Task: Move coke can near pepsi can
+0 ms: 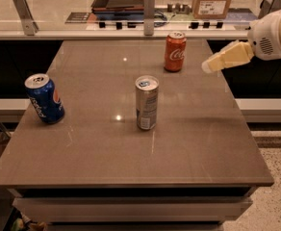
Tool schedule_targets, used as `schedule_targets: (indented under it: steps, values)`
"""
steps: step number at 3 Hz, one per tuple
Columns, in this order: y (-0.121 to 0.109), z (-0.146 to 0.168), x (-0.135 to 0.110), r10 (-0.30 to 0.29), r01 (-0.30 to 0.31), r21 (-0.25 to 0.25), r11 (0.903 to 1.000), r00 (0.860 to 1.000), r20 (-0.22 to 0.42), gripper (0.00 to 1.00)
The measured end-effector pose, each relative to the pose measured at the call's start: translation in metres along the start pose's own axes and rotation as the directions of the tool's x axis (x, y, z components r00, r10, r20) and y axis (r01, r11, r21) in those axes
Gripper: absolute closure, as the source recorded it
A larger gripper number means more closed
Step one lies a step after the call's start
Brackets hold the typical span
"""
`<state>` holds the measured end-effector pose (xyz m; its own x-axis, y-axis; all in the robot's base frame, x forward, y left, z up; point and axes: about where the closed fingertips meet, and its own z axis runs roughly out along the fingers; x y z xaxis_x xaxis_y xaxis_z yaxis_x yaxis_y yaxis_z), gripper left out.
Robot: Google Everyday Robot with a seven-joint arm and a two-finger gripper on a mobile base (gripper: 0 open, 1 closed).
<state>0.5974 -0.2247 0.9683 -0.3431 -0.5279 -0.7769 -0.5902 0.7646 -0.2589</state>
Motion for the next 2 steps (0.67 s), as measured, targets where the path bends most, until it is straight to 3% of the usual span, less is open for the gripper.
schedule_targets:
  steps: [2]
  values:
    - [-0.014, 0.052, -0.013, 0.055, -0.054, -0.018, 0.9984, 0.99, 0.131, 0.0]
